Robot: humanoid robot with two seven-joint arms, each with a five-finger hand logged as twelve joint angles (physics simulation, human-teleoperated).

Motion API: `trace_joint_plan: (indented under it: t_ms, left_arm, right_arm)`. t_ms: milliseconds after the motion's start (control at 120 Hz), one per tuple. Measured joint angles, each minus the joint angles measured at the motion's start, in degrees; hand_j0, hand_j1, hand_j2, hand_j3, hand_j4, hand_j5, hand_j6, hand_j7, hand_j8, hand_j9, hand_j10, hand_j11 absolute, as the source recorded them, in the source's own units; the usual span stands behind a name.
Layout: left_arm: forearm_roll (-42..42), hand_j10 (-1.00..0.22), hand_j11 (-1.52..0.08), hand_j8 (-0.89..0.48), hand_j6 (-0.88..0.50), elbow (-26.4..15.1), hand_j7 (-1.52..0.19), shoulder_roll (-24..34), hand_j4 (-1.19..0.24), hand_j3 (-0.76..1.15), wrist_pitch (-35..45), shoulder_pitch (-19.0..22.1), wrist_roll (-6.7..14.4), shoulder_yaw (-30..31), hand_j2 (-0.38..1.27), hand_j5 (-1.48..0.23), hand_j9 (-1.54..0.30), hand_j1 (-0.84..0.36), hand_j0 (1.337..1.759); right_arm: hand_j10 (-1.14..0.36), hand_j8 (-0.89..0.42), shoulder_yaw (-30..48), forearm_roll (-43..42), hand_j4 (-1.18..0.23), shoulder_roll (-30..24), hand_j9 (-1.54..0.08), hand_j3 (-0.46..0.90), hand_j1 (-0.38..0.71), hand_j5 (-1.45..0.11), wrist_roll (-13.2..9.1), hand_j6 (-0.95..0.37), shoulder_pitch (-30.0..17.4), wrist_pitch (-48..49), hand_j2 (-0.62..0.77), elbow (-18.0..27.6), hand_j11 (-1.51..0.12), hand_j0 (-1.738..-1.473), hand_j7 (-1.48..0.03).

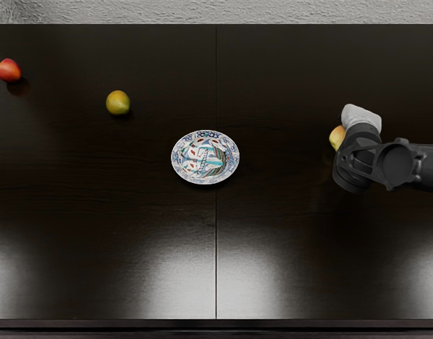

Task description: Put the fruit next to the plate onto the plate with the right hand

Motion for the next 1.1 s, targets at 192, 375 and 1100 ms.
trace_joint_plan:
  t_ms: [192, 375, 1100]
  left_arm:
    - [-0.01, -0.23, -0.3, -0.23, -0.23, 0.0, -0.3, 0.0, -0.23, 0.0, 0.0, 0.0, 0.0, 0.01, 0.05, -0.3, -0.3, 0.07, 1.658]
    - [-0.01, -0.23, -0.3, -0.23, -0.23, 0.0, -0.3, 0.0, -0.23, 0.0, 0.0, -0.17, 0.0, 0.01, 0.05, -0.3, -0.3, 0.07, 1.658]
    - [-0.01, -0.23, -0.3, -0.23, -0.23, 0.0, -0.3, 0.0, -0.23, 0.0, 0.0, -0.44, 0.0, -0.02, 0.05, -0.3, -0.3, 0.07, 1.658]
  right_arm:
    - [-0.39, -0.39, 0.01, -0.01, -0.39, 0.15, -0.51, 0.0, 0.09, -0.51, 0.0, -0.39, -0.04, 0.04, -0.07, -0.15, -0.51, -1.657, -0.5]
    - [-0.43, -0.43, 0.01, -0.01, -0.43, 0.31, -0.57, 0.0, 0.14, -0.58, 0.0, -0.4, -0.09, 0.21, -0.09, -0.32, -0.57, -1.657, -0.57]
    - [-0.5, -0.41, 0.54, 0.0, -0.45, -0.12, -0.68, 0.0, 0.17, -0.68, 0.0, -0.33, 0.29, 0.29, -0.08, 1.19, -0.68, -1.654, -0.67]
